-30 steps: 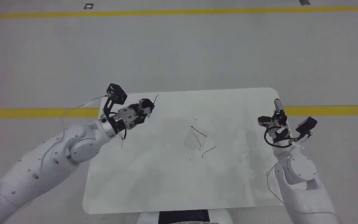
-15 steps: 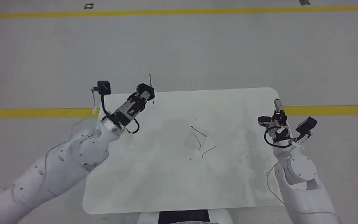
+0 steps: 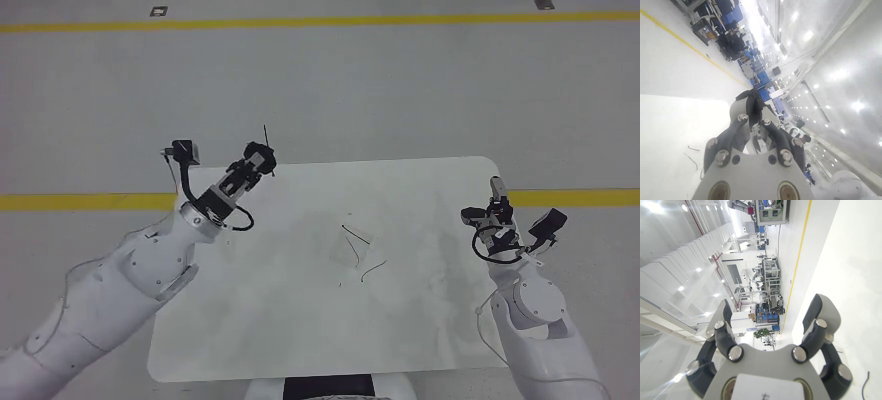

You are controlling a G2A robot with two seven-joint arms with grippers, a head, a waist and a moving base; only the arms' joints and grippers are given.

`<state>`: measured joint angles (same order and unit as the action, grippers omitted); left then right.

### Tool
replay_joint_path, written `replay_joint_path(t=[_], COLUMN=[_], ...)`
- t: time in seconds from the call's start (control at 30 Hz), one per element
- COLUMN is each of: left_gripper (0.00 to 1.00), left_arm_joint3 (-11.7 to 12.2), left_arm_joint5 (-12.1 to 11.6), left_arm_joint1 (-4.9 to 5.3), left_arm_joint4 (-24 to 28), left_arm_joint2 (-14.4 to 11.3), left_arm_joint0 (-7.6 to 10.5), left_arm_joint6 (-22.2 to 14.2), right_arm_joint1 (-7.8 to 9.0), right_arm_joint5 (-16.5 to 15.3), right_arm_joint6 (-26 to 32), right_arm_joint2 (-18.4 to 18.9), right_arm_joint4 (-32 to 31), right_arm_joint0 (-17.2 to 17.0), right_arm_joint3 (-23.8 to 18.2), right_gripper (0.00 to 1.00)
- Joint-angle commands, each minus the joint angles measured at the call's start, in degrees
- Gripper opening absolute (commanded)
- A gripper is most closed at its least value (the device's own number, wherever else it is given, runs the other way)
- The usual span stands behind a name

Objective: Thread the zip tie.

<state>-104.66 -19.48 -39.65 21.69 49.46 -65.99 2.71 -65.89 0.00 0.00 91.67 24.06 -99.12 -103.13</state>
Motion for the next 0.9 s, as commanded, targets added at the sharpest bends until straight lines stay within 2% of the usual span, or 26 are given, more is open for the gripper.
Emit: replay_joint_path(t=[0.0, 0.2, 0.23, 0.33, 0.43, 0.57, 0.73, 0.83, 0.87], left_gripper=[0.00, 0.00, 0.00, 0.00, 0.00, 0.00, 0.00, 0.00, 0.00], left_arm_joint3=[-0.1, 0.1, 0.7, 1.2, 2.7, 4.2, 6.2, 8.1, 8.1], left_arm_joint5=[0.0, 0.2, 1.0, 0.4, 0.0, 0.0, 0.0, 0.0, 0.0], left_arm_joint1=[0.03, 0.01, -0.19, -1.01, -2.11, -3.84, -6.32, -7.89, -7.89], left_arm_joint4=[-0.2, -0.4, -1.5, -0.9, -2.5, -3.6, -3.3, -2.5, -2.5], left_arm_joint2=[-0.2, -0.2, -0.3, -0.8, -1.7, -2.4, -2.8, -3.4, -3.4], left_arm_joint0=[0.07, 0.04, -0.21, -0.93, -0.89, 0.19, 1.82, 2.88, 2.88], left_arm_joint6=[1.4, 1.6, 2.5, 5.1, 8.0, 11.5, 14.3, 15.7, 15.7], right_arm_joint1=[0.00, 0.00, 0.00, 0.00, -0.20, -0.65, -1.41, -1.77, -1.89], right_arm_joint5=[0.0, 0.0, 0.0, 0.0, -0.9, -2.6, -1.7, -1.6, -1.8], right_arm_joint6=[0.0, 0.0, 0.0, 0.0, 0.6, -0.3, -1.1, -0.2, 0.1], right_arm_joint2=[0.0, 0.0, 0.0, 0.0, -1.0, -3.8, -8.2, -10.6, -11.2], right_arm_joint4=[0.0, 0.0, 0.0, 0.0, -1.0, -3.7, -4.9, -6.6, -6.8], right_arm_joint0=[0.0, 0.0, 0.0, 0.0, 0.5, 2.3, 6.9, 9.9, 10.8], right_arm_joint3=[0.0, 0.0, 0.0, 0.0, -0.5, -0.9, 0.1, 2.0, 2.9], right_gripper=[1.00, 1.00, 1.00, 1.00, 1.00, 1.00, 1.00, 1.00, 1.00])
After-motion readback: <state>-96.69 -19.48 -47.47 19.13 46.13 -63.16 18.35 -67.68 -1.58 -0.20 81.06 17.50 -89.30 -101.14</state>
